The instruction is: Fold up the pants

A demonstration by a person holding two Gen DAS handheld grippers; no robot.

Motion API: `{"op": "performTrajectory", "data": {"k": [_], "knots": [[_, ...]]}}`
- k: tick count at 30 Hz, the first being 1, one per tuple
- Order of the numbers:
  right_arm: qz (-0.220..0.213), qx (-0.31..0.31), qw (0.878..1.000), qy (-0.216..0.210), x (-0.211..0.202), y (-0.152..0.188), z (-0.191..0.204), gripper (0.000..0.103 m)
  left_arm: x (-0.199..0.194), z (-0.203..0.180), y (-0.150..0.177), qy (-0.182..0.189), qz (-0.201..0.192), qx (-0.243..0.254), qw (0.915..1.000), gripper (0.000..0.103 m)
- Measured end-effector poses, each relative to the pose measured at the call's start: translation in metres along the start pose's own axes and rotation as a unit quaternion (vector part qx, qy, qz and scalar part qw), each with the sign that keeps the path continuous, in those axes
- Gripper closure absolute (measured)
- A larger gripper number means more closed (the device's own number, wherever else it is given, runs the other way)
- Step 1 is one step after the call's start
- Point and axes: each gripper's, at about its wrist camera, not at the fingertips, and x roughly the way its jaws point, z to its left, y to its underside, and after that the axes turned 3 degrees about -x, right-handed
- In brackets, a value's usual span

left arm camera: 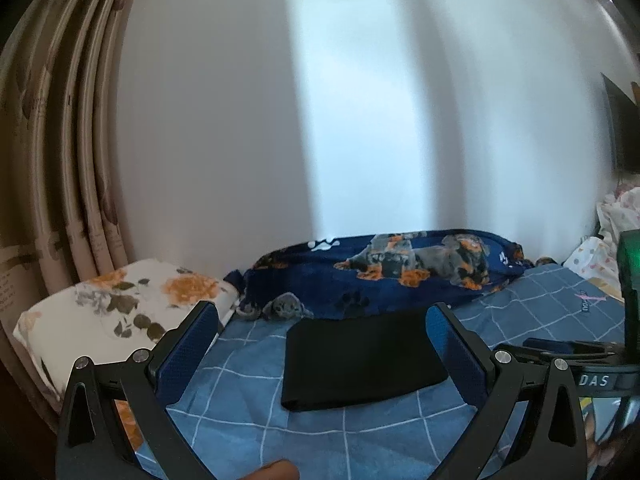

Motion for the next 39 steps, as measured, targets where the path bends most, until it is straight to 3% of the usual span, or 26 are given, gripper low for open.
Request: {"op": "performTrajectory", "data": {"k": [16,39], "knots": [[0.003,-0.028,1.0,0.004,-0.018,0.017,0.024,0.023,-0.026,0.01,0.009,0.02,0.018,-0.025,0.9993,0.0],[-0.003,-0.036,0.999,0.011,-0.03,0.022,0.034,0.014,-0.021,0.012,0.017,0.027,0.04,-0.041,0.998,0.0]]}}
